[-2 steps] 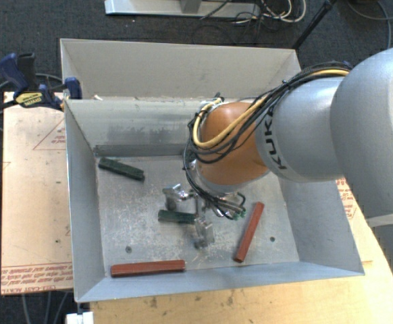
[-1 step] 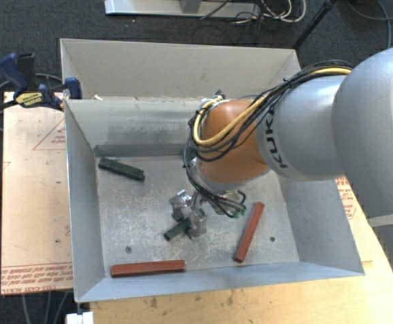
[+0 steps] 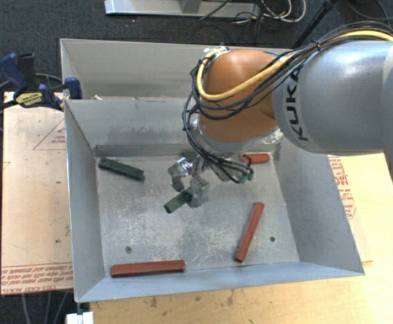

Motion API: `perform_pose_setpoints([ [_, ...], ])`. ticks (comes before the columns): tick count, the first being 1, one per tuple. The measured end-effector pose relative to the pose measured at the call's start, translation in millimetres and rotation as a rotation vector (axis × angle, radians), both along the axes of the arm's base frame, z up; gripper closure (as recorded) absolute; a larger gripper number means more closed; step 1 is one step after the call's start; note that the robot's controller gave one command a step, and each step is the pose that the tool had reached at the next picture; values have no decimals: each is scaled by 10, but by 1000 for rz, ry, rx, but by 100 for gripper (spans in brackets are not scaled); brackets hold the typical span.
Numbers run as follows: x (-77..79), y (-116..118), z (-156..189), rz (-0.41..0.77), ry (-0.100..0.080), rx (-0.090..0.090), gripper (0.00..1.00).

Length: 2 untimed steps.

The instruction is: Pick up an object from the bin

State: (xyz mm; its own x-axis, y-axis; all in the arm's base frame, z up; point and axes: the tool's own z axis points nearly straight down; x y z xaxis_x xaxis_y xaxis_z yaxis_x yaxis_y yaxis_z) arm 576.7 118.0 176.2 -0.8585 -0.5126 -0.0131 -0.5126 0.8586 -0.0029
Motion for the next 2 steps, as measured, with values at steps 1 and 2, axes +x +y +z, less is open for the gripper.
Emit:
perform_pose_setpoints([
  [1, -65, -1, 727, -1, 1, -1, 100],
  [2, -759, -561, 654, 239, 14, -7, 100],
])
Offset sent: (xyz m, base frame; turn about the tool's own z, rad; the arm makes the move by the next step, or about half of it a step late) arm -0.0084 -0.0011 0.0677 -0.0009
